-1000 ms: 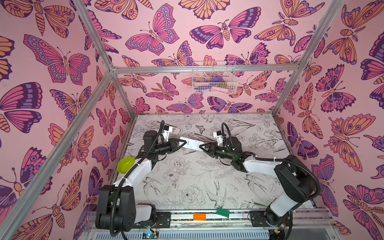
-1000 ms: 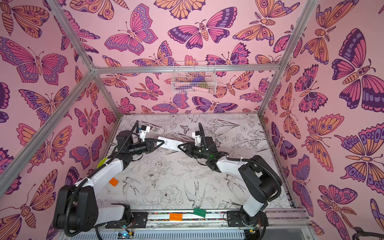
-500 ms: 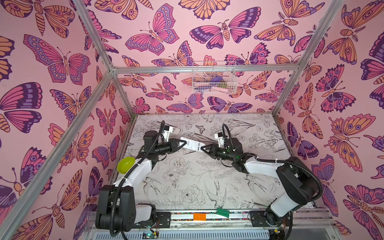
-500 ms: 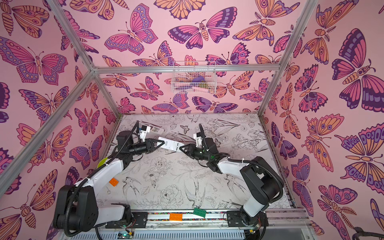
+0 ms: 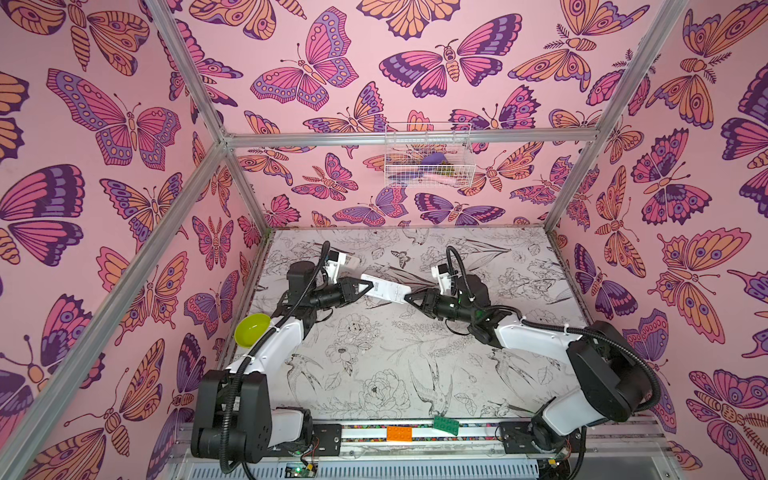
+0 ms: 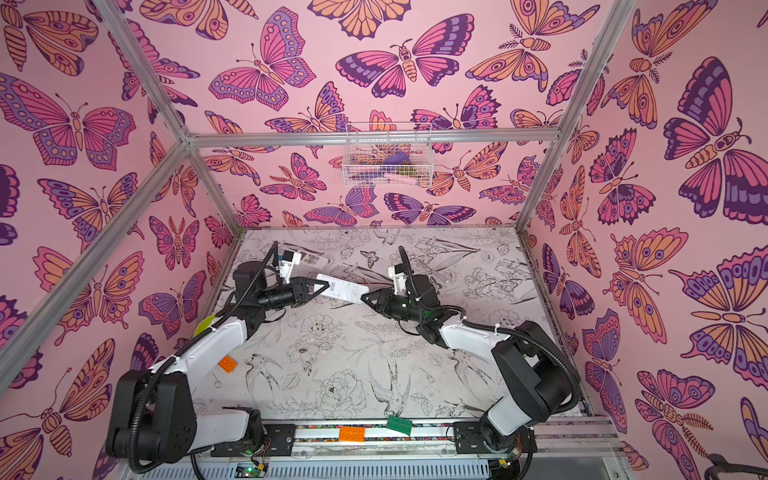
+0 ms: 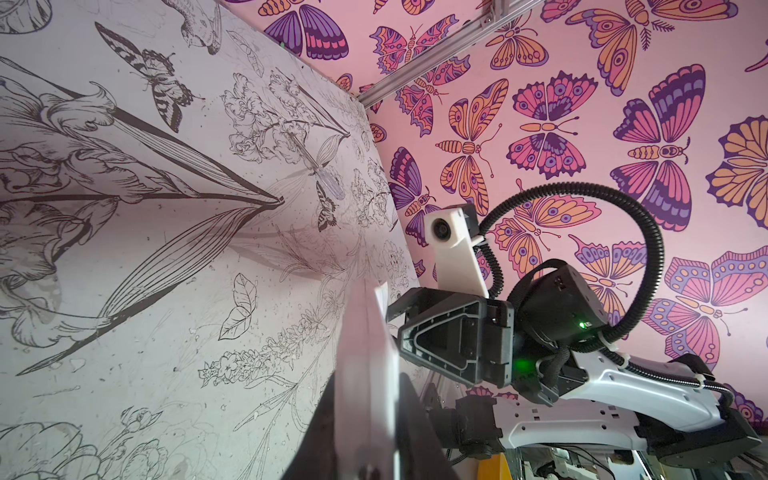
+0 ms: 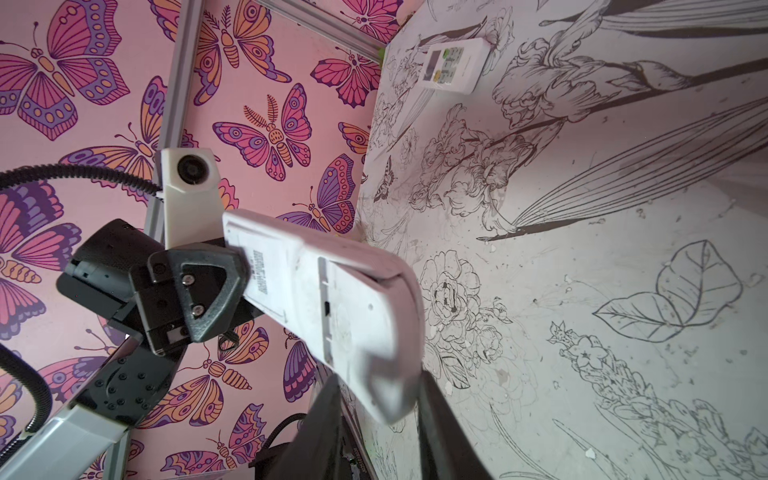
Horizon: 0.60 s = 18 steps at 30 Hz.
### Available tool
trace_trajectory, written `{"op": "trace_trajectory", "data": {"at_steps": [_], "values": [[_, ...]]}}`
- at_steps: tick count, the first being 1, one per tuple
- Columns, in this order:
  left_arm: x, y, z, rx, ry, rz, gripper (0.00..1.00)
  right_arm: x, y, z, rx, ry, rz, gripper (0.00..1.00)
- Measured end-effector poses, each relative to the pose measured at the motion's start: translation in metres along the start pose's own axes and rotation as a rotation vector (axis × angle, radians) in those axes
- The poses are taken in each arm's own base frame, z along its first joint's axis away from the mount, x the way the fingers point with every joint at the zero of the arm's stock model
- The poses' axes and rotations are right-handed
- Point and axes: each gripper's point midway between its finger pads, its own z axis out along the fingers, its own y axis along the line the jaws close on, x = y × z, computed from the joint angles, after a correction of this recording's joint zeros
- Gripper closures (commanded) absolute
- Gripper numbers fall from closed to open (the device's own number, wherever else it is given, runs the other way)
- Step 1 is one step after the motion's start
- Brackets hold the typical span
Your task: Unload the batteries from the remote control
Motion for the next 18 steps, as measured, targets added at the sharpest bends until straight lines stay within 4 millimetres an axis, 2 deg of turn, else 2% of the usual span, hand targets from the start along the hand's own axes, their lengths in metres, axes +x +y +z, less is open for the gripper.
{"op": "trace_trajectory", "data": {"at_steps": [18], "values": [[0.0001,0.0000,0.0000,0.000,0.000,0.000,1.00,0.0012,0.0052,-0.0015,-0.017,0.009,-0.006,0.73]]}}
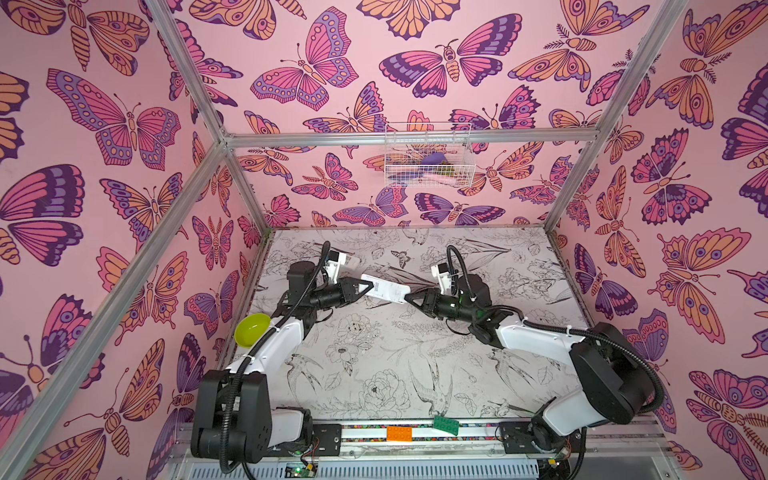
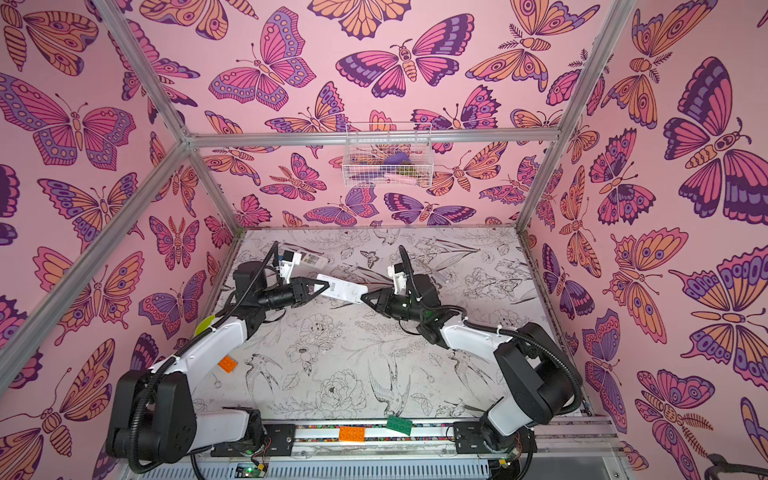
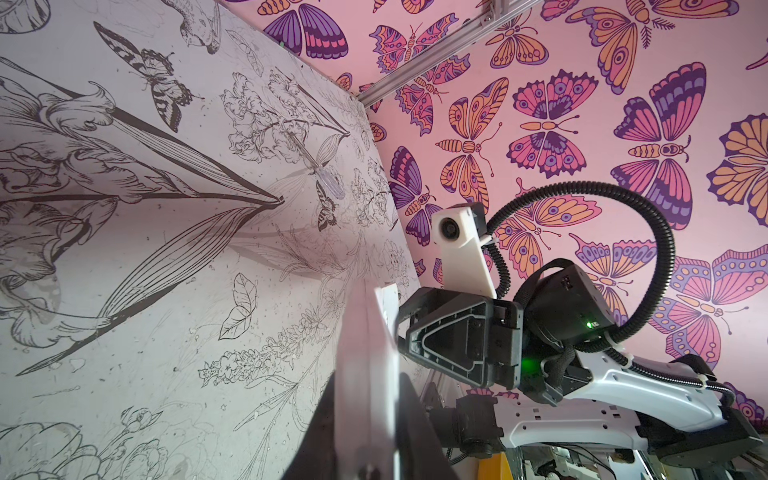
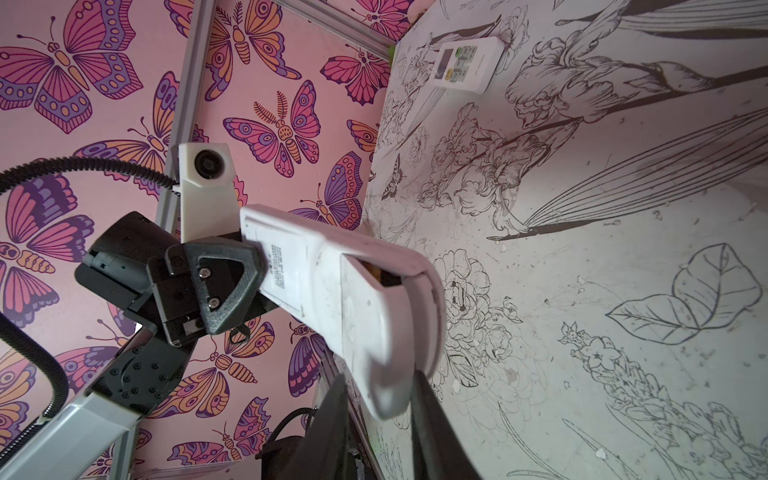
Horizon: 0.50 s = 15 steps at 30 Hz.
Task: Unload the batteries from the remote control
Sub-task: 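Slide the battery cover off with the right gripper, away from the left gripper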
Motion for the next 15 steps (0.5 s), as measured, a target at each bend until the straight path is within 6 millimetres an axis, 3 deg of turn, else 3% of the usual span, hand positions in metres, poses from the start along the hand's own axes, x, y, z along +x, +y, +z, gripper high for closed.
{"op": "trace_trajectory", "data": {"at_steps": [15], "values": [[0.0000,0.0000,0.0000,0.000,0.000,0.004,1.00,0.0016,0.0017,-0.0003,-0.007,0.010,-0.001,0.74]]}}
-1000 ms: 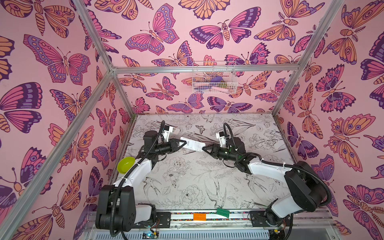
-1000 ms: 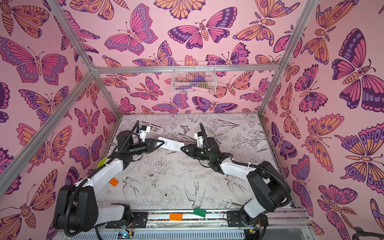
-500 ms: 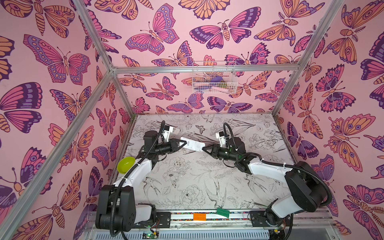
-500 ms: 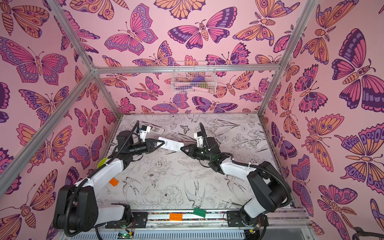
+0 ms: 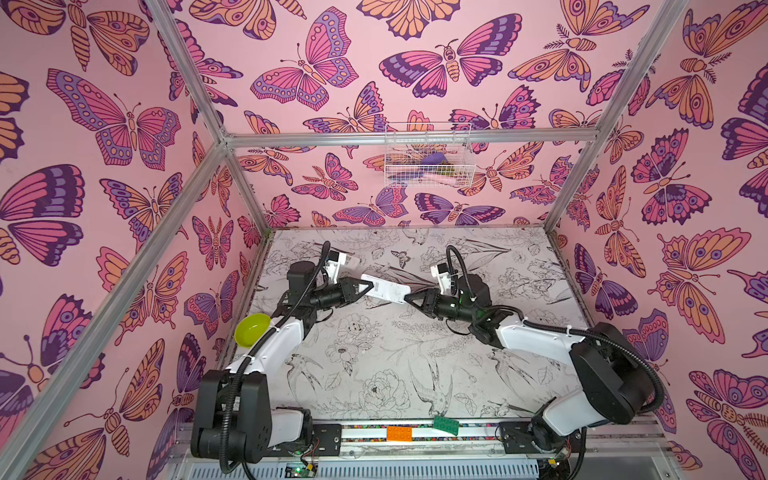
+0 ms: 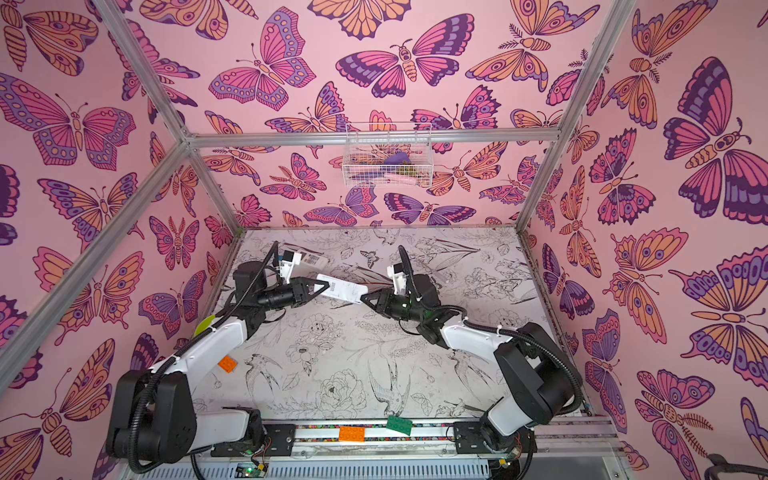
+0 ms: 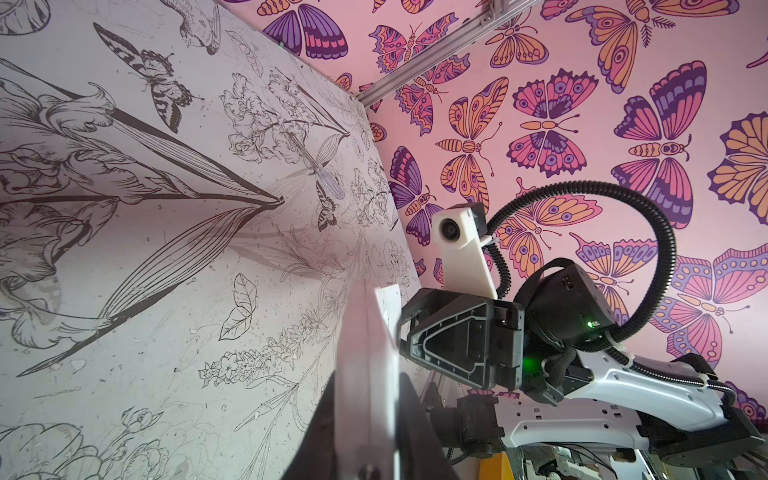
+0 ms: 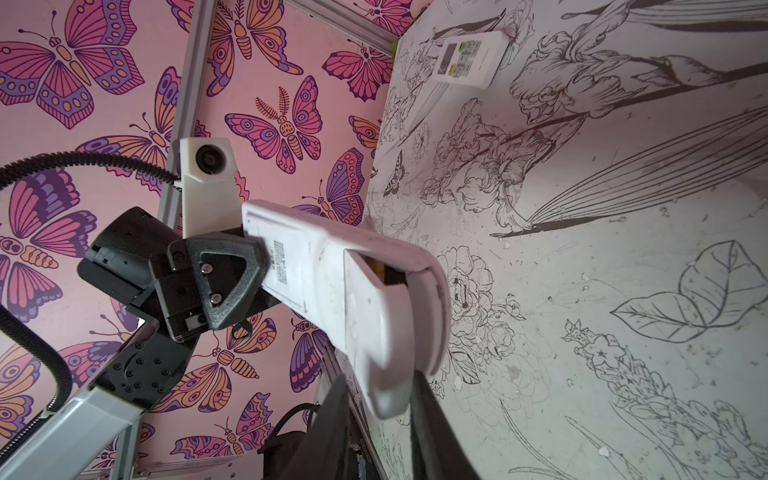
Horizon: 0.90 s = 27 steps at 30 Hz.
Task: Unload the batteries from the remote control
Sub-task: 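Slide the battery cover off with the right gripper, away from the left gripper, then pull the right gripper away with the cover while the left gripper holds the remote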
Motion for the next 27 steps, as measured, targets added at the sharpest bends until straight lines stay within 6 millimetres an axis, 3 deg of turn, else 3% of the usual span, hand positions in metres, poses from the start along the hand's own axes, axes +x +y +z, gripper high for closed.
{"op": "trace_trajectory", "data": {"at_steps": [13,27], "values": [[0.000,0.000,0.000,0.000,0.000,0.000,1.00,-0.010,0.024,-0.004,-0.085,-0.040,-0.031,0.82],[-0.001,0.002,-0.001,-0.006,-0.005,0.000,1.00,-0.010,0.023,-0.002,-0.110,-0.037,-0.014,0.89]]}}
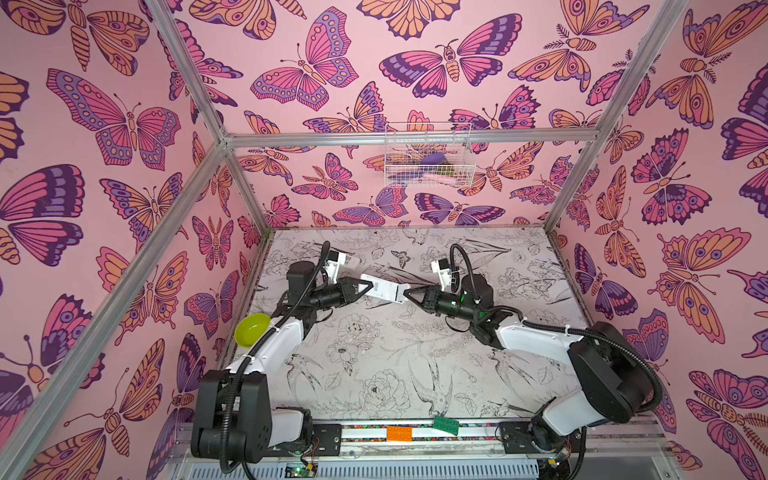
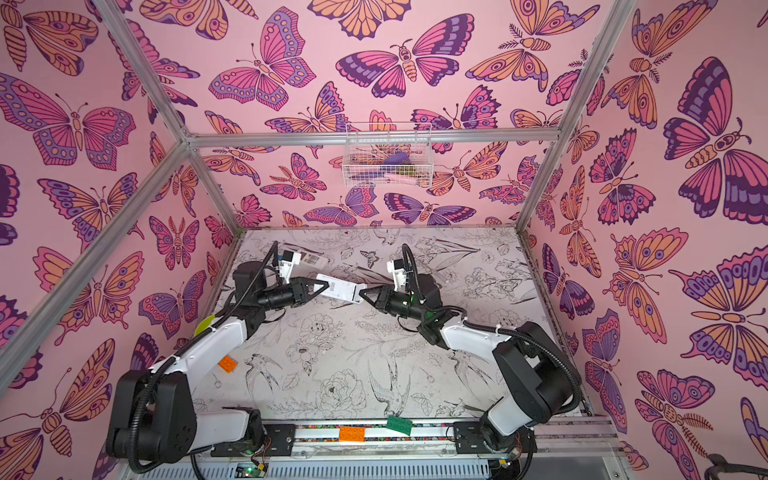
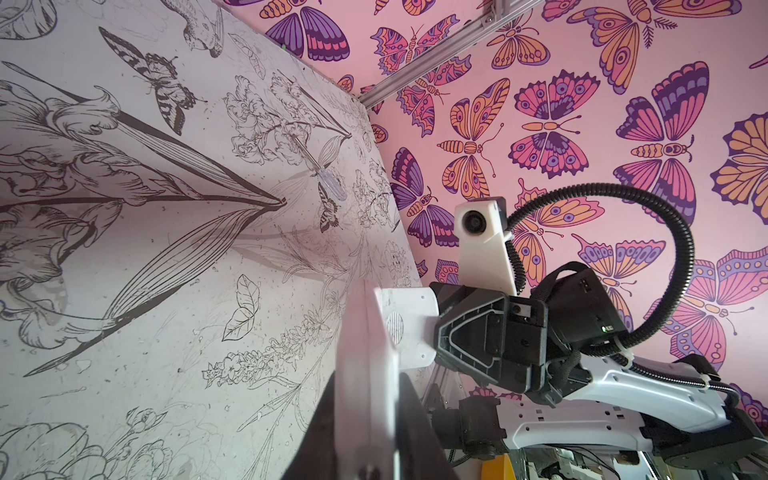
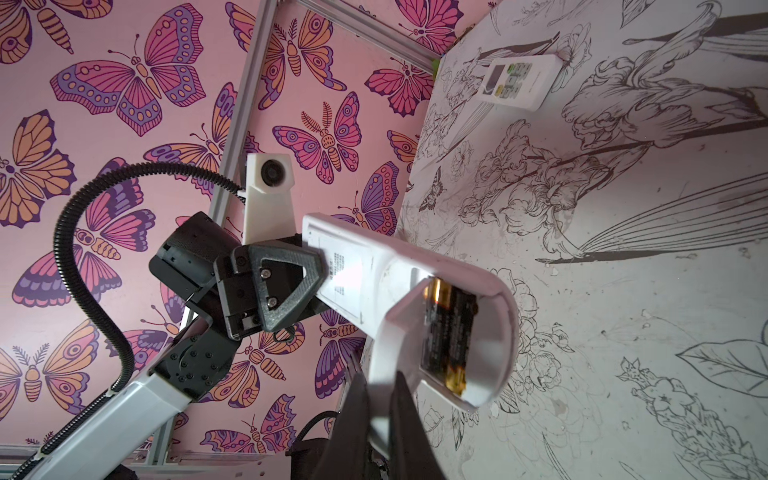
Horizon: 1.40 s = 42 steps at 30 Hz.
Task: Unload the batteries from the remote control
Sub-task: 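Pull the right gripper away with the cover while the left gripper holds the remote, then lower the cover onto the table with the right gripper while the left lowers the remote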
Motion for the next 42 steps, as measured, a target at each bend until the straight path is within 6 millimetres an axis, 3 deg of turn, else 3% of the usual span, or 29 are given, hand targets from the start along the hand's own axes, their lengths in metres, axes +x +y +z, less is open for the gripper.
{"op": "trace_trajectory", "data": {"at_steps": [8,13,24,29,34,37,42], "values": [[0.000,0.005,-0.001,-0.017,-0.010,-0.008,1.00,-0.007,0.007,-0.012,-0.029,-0.028,-0.003,0.88],[0.002,0.011,-0.001,-0.036,-0.014,-0.031,1.00,-0.023,0.009,-0.036,-0.016,-0.080,-0.010,0.89],[0.021,0.045,0.009,-0.143,-0.005,-0.169,1.00,-0.043,0.004,-0.088,0.367,-0.100,-0.286,0.90],[0.030,0.062,0.010,-0.196,-0.006,-0.241,1.00,-0.054,-0.025,-0.121,0.642,-0.071,-0.358,0.92],[0.049,0.082,0.017,-0.260,0.021,-0.311,1.00,-0.054,-0.073,-0.161,0.917,0.008,-0.352,0.89],[0.059,0.083,0.023,-0.271,0.049,-0.323,1.00,-0.053,-0.100,-0.188,1.046,0.046,-0.303,0.89],[0.063,0.084,0.027,-0.286,0.060,-0.320,1.00,-0.060,-0.121,-0.224,1.164,0.039,-0.243,0.88]]}}
